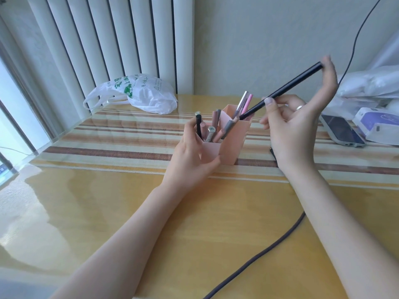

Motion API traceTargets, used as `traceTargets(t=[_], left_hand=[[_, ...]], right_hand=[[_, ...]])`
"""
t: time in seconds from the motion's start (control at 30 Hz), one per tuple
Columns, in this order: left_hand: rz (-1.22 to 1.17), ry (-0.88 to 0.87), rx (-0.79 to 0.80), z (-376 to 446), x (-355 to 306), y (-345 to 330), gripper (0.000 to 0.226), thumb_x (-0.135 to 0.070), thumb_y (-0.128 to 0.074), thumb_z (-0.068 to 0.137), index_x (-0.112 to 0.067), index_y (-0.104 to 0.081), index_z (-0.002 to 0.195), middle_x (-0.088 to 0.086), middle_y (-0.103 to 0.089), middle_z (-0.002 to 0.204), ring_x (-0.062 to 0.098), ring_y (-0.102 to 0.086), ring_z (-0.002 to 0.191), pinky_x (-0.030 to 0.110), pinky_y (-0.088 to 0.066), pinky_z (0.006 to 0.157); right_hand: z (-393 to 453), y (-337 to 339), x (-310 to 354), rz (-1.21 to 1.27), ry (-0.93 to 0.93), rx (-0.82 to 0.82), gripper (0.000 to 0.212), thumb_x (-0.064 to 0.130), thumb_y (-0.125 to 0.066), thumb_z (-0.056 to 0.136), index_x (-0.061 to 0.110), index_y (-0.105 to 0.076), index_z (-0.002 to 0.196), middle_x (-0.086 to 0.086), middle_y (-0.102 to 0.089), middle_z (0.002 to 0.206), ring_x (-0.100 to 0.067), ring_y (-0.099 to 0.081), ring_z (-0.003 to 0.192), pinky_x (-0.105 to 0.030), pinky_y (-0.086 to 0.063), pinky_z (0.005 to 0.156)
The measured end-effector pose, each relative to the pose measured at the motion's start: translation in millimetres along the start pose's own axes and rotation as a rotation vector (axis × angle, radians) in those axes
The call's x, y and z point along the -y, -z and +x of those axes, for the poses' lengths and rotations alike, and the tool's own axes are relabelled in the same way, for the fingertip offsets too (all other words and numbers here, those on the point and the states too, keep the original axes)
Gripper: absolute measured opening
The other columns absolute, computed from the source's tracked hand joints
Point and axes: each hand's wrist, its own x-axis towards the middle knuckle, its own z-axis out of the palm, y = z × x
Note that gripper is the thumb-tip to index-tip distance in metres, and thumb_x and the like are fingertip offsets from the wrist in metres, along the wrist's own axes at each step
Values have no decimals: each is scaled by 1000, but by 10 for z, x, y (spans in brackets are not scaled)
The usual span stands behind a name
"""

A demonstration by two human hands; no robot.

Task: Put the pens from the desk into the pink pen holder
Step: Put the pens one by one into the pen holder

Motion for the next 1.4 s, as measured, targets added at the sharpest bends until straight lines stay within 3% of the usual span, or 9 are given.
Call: traceTargets(t=[0.23,0.43,0.6,0.77,0.93,1.07,1.17,1.3,1.4], left_hand=[[44,-61,7,-22,-12,0,79,-22,-77,70,-13,-30,132,-7,-55,108,13,-54,89,26,-45,68],[40,-46,-9,-12,3,4,76,-20,-78,69,-11,-32,129,-27,-47,101,2,-48,84,7,-39,67],[40,-43,-36,-17,14,7,75,-21,-79,69,-10,-33,128,-20,-50,96,5,-49,80,6,-38,63],[37,-48,-31,-20,22,7,78,-24,-78,70,-12,-31,130,-7,-56,100,9,-53,85,24,-46,67],[37,-46,-33,-5,46,6,77,-25,-79,70,-11,-32,129,-5,-56,101,8,-52,84,21,-43,64],[37,-43,-37,-5,46,9,77,-25,-79,70,-12,-32,129,-5,-56,100,8,-52,83,20,-42,64],[31,-39,-35,-8,38,8,78,-26,-79,69,-13,-31,129,-5,-56,104,9,-53,87,28,-46,68],[26,-33,-18,-18,17,2,75,-30,-79,68,-18,-30,124,-2,-58,99,17,-57,86,39,-53,71],[42,-30,-17,-18,10,-3,74,-37,-76,67,-20,-29,123,2,-59,92,21,-59,83,44,-54,66]], right_hand=[[47,72,-13,-157,49,5,71,5,-60,87,23,-25,145,-2,-61,71,-18,-59,56,-32,-54,62],[90,80,-169,-394,100,46,27,1,-50,85,13,-72,96,-6,-66,83,-13,-55,66,-13,-40,64],[40,57,-242,-534,144,174,46,-7,-43,82,15,-71,112,-6,-57,100,-16,-46,69,-24,-35,61],[30,76,-233,-522,123,195,53,-8,-41,82,19,-64,121,-8,-56,110,-16,-51,78,-33,-44,65],[182,308,-294,-616,-148,67,40,1,-46,87,17,-51,123,1,-62,94,-22,-54,75,-31,-37,62],[241,526,-456,-865,-454,330,17,17,-55,89,22,-60,104,-3,-68,93,-26,-61,78,-37,-50,71],[121,431,-522,-999,-570,609,26,25,-65,87,24,-58,112,-1,-62,105,-27,-61,97,-40,-52,83],[18,309,-577,-1107,-552,776,33,13,-62,88,18,-54,120,-9,-62,107,-28,-58,89,-36,-52,77],[10,293,-561,-1128,-488,803,30,6,-55,88,17,-50,116,-3,-55,82,-26,-57,77,-32,-46,61]])
